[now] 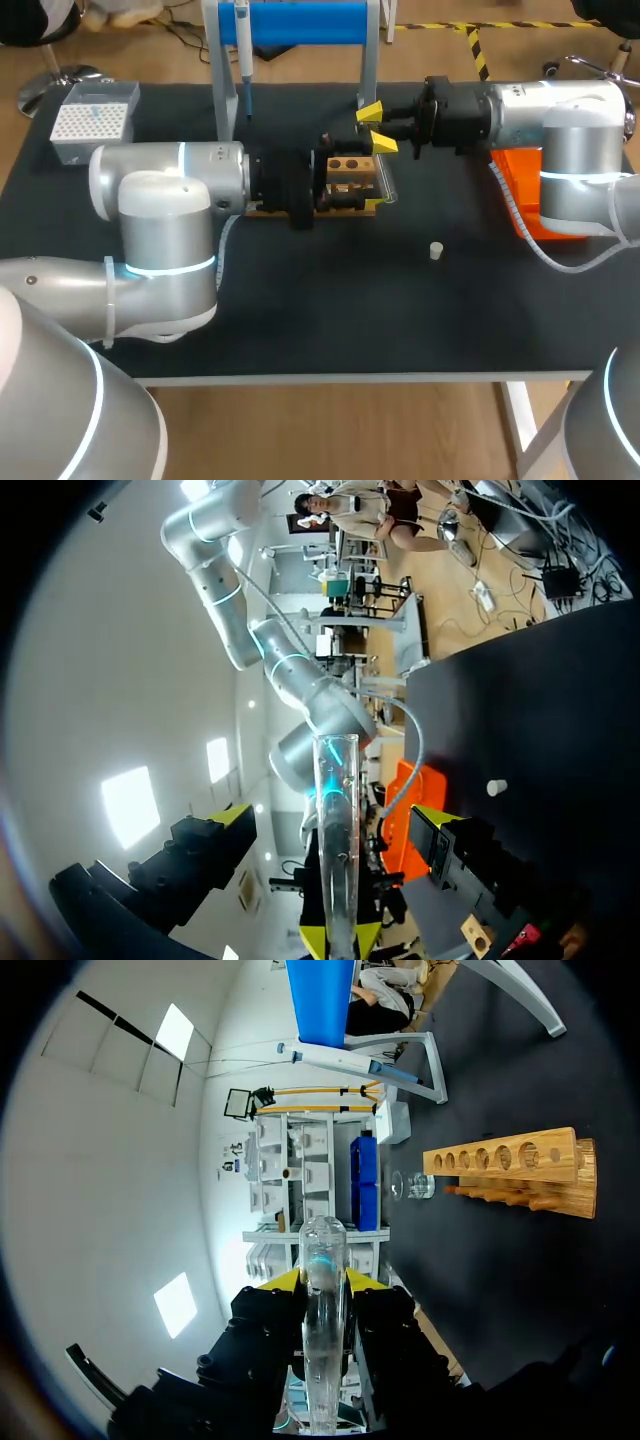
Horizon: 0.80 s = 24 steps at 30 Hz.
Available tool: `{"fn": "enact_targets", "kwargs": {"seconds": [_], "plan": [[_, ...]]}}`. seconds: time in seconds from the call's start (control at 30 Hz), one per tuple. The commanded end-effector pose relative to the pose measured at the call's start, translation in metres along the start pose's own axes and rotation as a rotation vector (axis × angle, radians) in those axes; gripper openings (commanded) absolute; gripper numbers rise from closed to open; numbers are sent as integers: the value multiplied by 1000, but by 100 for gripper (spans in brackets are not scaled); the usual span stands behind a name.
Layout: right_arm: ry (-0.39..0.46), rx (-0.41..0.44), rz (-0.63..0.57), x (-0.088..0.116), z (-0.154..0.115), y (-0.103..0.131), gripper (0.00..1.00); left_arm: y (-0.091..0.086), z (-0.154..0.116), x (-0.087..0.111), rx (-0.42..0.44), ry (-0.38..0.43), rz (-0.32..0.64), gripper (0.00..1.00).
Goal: Invert the test tube, pick up the pipette, mount the tip to pipette, aspirate from beaker and dispense into the tube, eject the tip, return the pipette, and cap with the stopper.
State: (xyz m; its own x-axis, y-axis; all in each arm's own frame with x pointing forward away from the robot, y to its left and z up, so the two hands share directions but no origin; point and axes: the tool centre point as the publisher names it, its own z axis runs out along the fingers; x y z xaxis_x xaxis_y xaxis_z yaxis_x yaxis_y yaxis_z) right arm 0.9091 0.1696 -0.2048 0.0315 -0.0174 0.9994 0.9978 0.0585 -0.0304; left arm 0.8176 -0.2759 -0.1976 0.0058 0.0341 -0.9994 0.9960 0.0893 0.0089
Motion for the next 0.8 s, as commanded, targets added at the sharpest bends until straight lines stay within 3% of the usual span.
{"fn": "enact_targets", "kwargs": {"seconds": [0.03,0.2,0.27,0.3,0.33,0.37,0.4,0.5,0.73,0.8], "plan": [[-1,4,0,0,-1,1,0,-1,0,-1,-6,1,-5,100],[-1,4,0,0,-1,1,0,-1,-1,-2,-3,-1,-11,97],[-1,4,0,0,-1,1,0,-1,-1,-2,-1,-1,-11,76],[-1,4,0,0,-1,1,0,-1,-1,-2,-1,0,-13,75],[-1,4,0,0,-1,1,0,-1,-1,-2,0,0,-13,68],[-1,4,0,0,-1,1,0,-1,-1,-2,1,0,-13,47],[-1,4,0,0,-1,1,0,0,-1,-2,1,1,-14,42],[-1,4,0,0,-1,1,0,1,-1,-2,5,16,-27,37],[-1,4,0,0,-1,1,0,3,2,-1,21,33,-34,44],[-1,4,0,0,-1,1,0,3,3,-2,26,34,-30,40]]}}
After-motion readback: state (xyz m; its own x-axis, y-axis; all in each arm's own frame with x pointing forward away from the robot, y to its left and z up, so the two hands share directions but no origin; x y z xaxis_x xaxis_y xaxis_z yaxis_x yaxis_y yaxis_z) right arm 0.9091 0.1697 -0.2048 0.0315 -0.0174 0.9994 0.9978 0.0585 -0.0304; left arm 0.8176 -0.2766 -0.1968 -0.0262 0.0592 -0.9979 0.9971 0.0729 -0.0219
